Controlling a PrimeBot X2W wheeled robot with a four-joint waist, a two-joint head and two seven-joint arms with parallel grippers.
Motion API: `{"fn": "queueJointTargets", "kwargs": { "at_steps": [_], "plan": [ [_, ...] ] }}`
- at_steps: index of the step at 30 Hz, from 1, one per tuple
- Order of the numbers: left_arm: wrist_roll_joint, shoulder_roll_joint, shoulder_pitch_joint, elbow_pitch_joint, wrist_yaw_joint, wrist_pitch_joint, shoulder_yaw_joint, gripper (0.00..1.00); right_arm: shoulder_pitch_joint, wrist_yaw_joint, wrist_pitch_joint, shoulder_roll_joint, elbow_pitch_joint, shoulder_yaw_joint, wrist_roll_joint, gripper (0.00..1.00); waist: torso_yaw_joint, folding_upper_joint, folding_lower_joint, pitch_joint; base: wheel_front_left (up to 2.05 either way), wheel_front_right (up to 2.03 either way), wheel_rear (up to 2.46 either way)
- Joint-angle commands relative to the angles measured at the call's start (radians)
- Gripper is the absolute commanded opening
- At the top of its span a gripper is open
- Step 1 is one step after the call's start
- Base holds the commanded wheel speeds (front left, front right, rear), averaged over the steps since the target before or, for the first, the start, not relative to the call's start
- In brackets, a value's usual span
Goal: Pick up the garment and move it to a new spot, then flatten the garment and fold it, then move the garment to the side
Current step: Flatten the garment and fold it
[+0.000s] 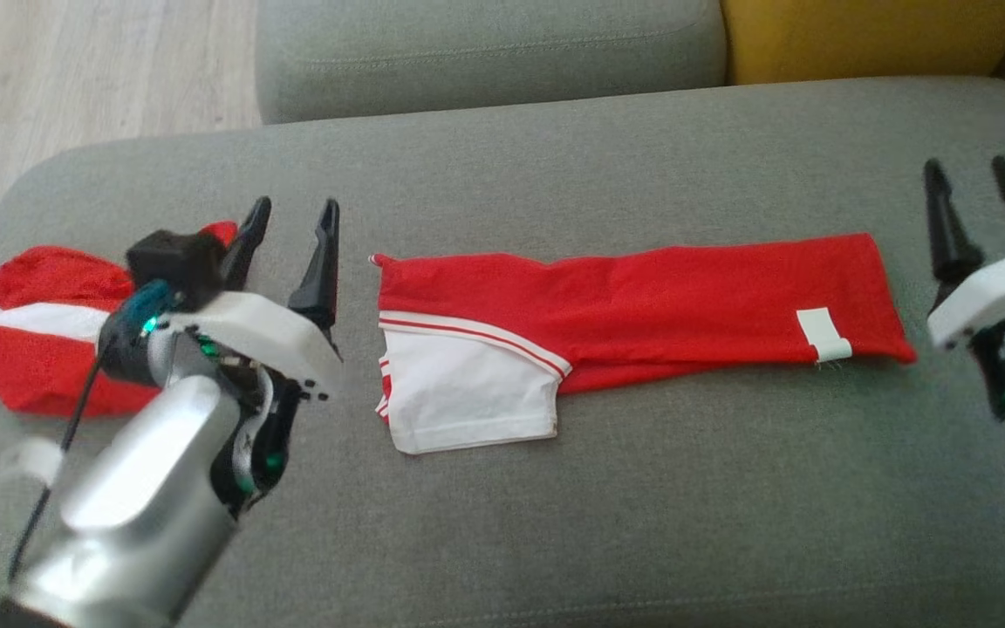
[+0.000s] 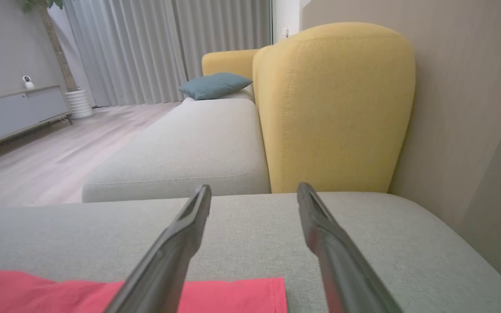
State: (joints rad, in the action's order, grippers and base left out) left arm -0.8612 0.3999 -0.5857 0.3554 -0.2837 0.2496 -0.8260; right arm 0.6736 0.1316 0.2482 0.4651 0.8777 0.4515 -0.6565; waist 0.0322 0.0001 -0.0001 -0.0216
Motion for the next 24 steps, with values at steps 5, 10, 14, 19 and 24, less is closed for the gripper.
{"fn": "queueJointTargets", "kwargs": {
  "at_steps": [5, 10, 14, 19, 24],
  "plan": [
    [0.158, -0.068, 0.163, -0.141, 0.013, 0.012, 0.260, 1.00, -0.152, -0.001, 0.013, -0.055, -0.215, -0.137, 0.151, 1.00, 0.009, -0.0001, 0.0001, 0.013, 0.00, 0.00, 0.00],
    [0.317, -0.164, 0.325, -0.201, 0.075, 0.012, 0.412, 1.00, -0.329, -0.001, 0.013, -0.147, -0.343, -0.268, 0.312, 1.00, 0.014, -0.0001, 0.0001, 0.017, 0.00, 0.00, 0.00],
    [0.396, -0.231, 0.414, -0.201, 0.150, 0.012, 0.500, 1.00, -0.412, -0.001, 0.013, -0.214, -0.383, -0.333, 0.390, 1.00, 0.015, -0.0001, 0.0001, 0.012, 0.00, 0.00, 0.00],
    [0.477, -0.277, 0.433, -0.169, 0.220, 0.012, 0.558, 1.00, -0.418, -0.001, -0.002, -0.253, -0.382, -0.388, 0.415, 1.00, 0.003, -0.0001, 0.0001, -0.028, 0.00, 0.00, 0.00],
    [0.528, -0.306, 0.408, -0.137, 0.275, 0.012, 0.582, 1.00, -0.344, -0.001, -0.080, -0.267, -0.307, -0.489, 0.402, 1.00, -0.019, -0.0001, 0.0001, -0.079, 0.00, 0.00, 0.00]
  ]
}}
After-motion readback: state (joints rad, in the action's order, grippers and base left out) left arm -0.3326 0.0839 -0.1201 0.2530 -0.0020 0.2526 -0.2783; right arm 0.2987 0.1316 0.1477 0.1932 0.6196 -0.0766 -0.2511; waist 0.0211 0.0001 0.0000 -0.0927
